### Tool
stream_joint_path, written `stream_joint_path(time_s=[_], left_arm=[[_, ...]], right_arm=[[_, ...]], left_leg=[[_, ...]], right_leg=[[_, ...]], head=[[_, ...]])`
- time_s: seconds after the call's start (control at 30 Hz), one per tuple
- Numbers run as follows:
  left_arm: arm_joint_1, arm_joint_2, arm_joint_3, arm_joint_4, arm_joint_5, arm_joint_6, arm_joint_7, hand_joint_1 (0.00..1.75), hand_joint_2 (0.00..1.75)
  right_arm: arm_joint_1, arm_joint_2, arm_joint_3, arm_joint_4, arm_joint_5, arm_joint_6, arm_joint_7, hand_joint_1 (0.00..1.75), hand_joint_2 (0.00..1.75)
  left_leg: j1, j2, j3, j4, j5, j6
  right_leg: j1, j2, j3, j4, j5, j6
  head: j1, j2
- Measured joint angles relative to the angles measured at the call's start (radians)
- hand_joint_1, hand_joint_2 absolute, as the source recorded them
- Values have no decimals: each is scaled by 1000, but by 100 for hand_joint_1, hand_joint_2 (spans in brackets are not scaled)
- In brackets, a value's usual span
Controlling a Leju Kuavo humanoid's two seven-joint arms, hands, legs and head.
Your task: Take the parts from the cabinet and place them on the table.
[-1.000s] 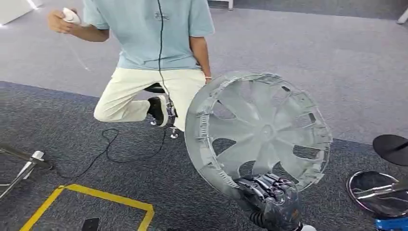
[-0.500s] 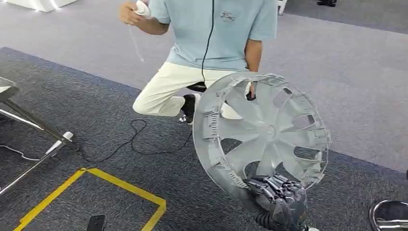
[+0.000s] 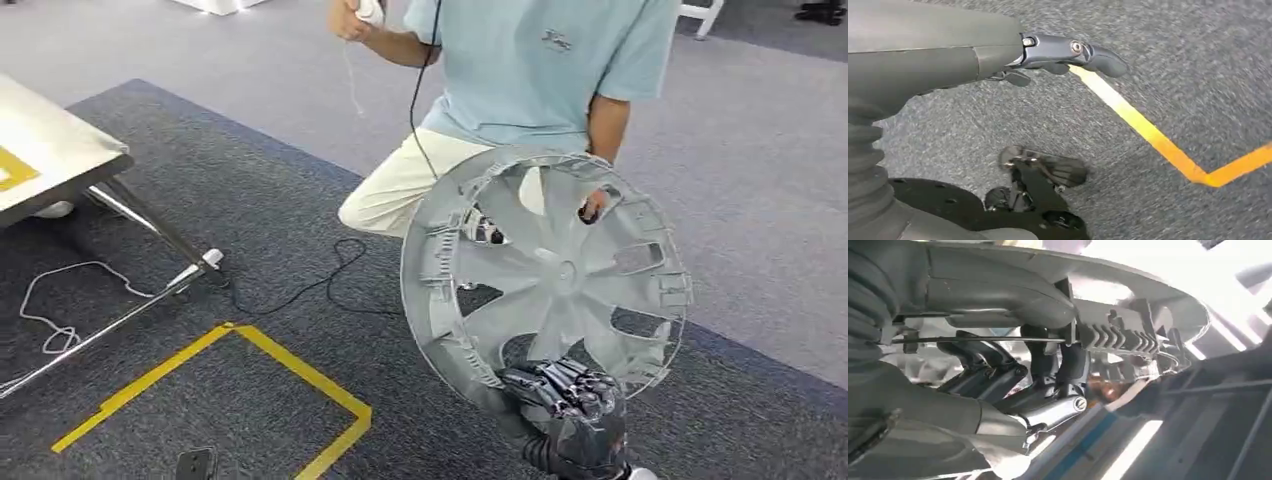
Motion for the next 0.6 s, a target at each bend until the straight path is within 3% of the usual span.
stream_joint_path(time_s=[0.03, 0.1, 0.13, 0.17, 0.2, 0.3, 0.33, 0.37, 0.4, 0.47, 0.5, 0.53, 0.57, 0.6], left_arm=[[2, 1, 1, 0, 0, 1, 3, 0, 175], [5, 3, 2, 0, -8, 7, 22, 0, 175], [6, 5, 2, 0, -15, 13, 33, 0, 175], [5, 5, 2, 0, -18, 17, 38, 0, 175], [2, 6, 1, 0, -23, 17, 42, 0, 175], [6, 11, 1, 0, -25, 17, 45, 0, 175], [8, 11, 1, 0, -25, 17, 45, 0, 175], [10, 12, 2, 0, -24, 16, 44, 0, 175], [7, 14, 2, 0, -24, 15, 44, 0, 175], [4, 15, 2, 0, -22, 11, 43, 0, 175], [5, 16, 2, 0, -17, 11, 43, 0, 175], [6, 17, 3, 0, -13, 10, 42, 0, 175], [7, 18, 3, 0, -12, 10, 41, 0, 175], [7, 19, 4, 0, -5, 2, 41, 0, 175]], right_arm=[[-4, 0, 1, 3, 1, 0, 2, 175, 175], [-14, 0, 5, 7, 5, 0, 5, 175, 175], [-19, 0, 7, 8, 7, 0, 6, 175, 175], [-23, 0, 8, 9, 10, 0, 8, 175, 175], [-28, 0, 8, 10, 13, 0, 11, 175, 175], [-40, 0, 14, 13, 24, 0, 18, 175, 175], [-42, 0, 18, 13, 27, 0, 21, 175, 175], [-46, -1, 21, 14, 32, 0, 26, 175, 175], [-46, -1, 24, 13, 34, 0, 30, 175, 175], [-44, -1, 25, 17, 33, 0, 32, 175, 175], [-45, -1, 25, 19, 33, 0, 32, 175, 175], [-46, -1, 27, 23, 32, 0, 32, 175, 175], [-46, -1, 29, 25, 32, 0, 32, 175, 175], [-47, -1, 32, 29, 31, 0, 33, 175, 175]], left_leg=[[0, 3, 0, 0, 16, 1], [-1, 14, 58, -118, 93, 7], [-4, 39, 104, -207, 136, 14], [-13, 89, 131, -260, 137, 22], [-23, 96, 137, -281, 130, 27], [-25, 60, 126, -279, 128, 38], [-14, 48, 136, -292, 134, 46], [-10, 39, 141, -296, 136, 50], [-8, 27, 140, -296, 136, 54], [-8, 1, 140, -295, 135, 58], [-8, -12, 140, -295, 135, 59], [-8, -27, 142, -294, 135, 58], [-7, -38, 144, -294, 135, 58], [-7, -57, 147, -293, 133, 56]], right_leg=[[1, -15, 3, 0, -3, 0], [3, -39, 12, 0, -9, 1], [4, -51, 19, 0, -13, 3], [6, -60, 23, -1, -17, 6], [15, -71, 21, 3, -23, 14], [14, -108, 28, -4, -27, 27], [13, -105, 29, -3, -35, 35], [9, -45, 21, 22, -52, 39], [7, -5, -7, 82, -86, 40], [4, 20, -88, 236, -147, 45], [4, 23, -129, 300, -160, 46], [4, 23, -146, 310, -144, 47], [4, 24, -142, 285, -114, 46], [2, 28, -111, 202, -52, 45]], head=[[0, 0], [0, 0], [0, 0], [1, 0], [-1, 0], [2, 0], [1, 0], [8, 0], [11, 0], [15, 0], [14, 0], [15, 0], [14, 0], [15, 0]])
